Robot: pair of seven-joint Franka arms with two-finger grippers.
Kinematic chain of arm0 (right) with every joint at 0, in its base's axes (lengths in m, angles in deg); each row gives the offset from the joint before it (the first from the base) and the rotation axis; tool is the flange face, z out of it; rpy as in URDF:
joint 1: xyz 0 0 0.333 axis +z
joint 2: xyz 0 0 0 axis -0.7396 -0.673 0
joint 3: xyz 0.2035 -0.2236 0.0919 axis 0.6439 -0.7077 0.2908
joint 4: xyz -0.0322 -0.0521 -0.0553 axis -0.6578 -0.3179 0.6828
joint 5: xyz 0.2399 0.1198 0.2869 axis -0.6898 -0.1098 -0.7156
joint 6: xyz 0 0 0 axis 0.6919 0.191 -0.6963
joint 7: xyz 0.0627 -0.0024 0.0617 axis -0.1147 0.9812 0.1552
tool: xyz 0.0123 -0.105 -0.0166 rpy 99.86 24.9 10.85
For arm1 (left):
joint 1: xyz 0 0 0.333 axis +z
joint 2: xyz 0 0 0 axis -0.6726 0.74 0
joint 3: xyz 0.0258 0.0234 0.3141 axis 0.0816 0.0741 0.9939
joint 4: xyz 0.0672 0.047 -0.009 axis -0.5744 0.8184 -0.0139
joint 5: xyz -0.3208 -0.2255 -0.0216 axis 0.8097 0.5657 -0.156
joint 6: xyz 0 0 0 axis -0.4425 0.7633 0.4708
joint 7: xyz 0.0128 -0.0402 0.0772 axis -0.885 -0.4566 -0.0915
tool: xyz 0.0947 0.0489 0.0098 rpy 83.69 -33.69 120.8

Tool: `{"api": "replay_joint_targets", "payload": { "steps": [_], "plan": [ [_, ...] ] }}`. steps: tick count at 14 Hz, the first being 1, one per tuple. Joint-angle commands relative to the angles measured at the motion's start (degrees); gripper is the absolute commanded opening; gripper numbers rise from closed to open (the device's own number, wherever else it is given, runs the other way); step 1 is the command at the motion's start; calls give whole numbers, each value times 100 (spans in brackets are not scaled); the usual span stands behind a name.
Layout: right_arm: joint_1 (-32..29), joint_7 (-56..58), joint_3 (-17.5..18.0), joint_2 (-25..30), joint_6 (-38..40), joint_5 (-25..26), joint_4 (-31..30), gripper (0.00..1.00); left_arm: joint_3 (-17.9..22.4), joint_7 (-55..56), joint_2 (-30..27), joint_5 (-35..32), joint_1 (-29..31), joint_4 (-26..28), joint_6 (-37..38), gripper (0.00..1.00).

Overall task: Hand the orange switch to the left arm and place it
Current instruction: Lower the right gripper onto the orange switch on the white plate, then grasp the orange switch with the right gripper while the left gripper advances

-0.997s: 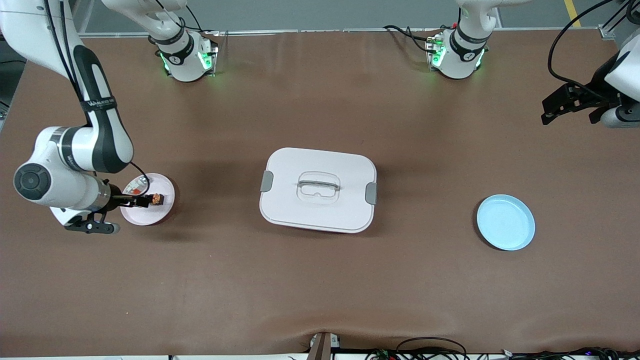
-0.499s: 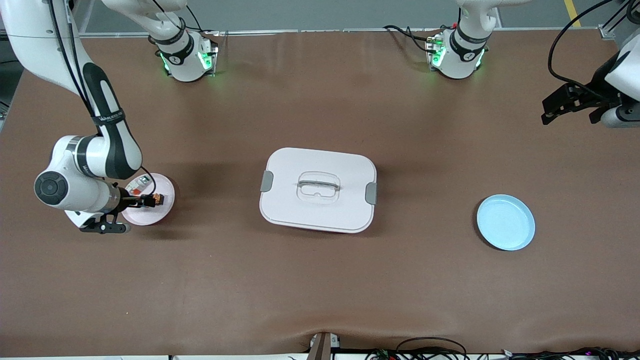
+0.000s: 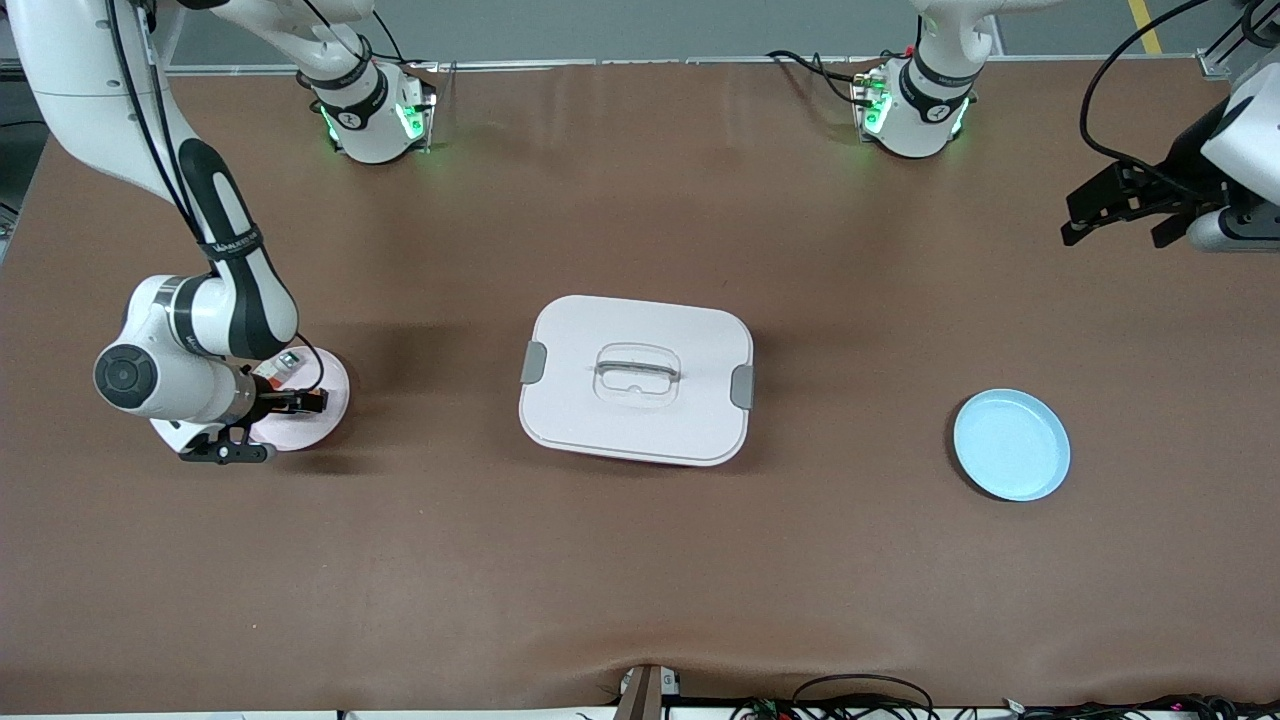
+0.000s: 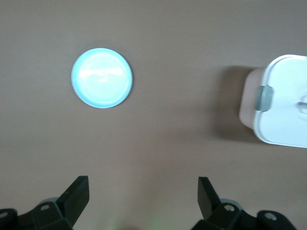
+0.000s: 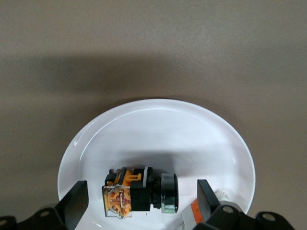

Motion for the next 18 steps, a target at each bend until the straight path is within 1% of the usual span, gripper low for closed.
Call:
{"api": "replay_joint_targets", "payload": {
  "steps": [1, 5, 7, 11, 12, 14, 15, 16, 17, 18],
  "plan": [
    [-4, 205, 26, -76, -64, -118, -70, 100, -38, 22, 70, 135, -35, -59, 15, 100],
    [-13, 249, 26, -76, -64, -118, -219, 100, -55, 22, 192, 828, -61, -50, -126, 100],
    [-13, 249, 26, -68, -64, -118, -298, 100, -178, 40, 220, 909, -149, -50, -249, 100],
    [-13, 257, 26, -68, -125, -118, -325, 100, -292, 40, 378, 1005, -210, -41, -530, 100],
    [-13, 310, 26, -68, -125, -118, -325, 95, -310, 40, 421, 1023, -219, -50, -583, 100],
    [-13, 363, 26, -68, -143, -118, -316, 67, -310, 40, 518, 1180, -219, -50, -697, 100],
    [-13, 363, 26, -68, -160, -118, -316, 47, -319, 40, 553, 1225, -228, -50, -741, 100],
    [-13, 363, 26, -68, -186, -118, -316, 31, -319, 40, 580, 1225, -228, -50, -759, 100],
    [-4, 372, 26, -68, -195, -118, -316, 18, -319, 31, 597, 1225, -228, -32, -768, 100],
    [-4, 372, 26, -68, -187, -118, -316, 8, -328, 31, 659, 1225, -254, -32, -802, 100]
  ]
}}
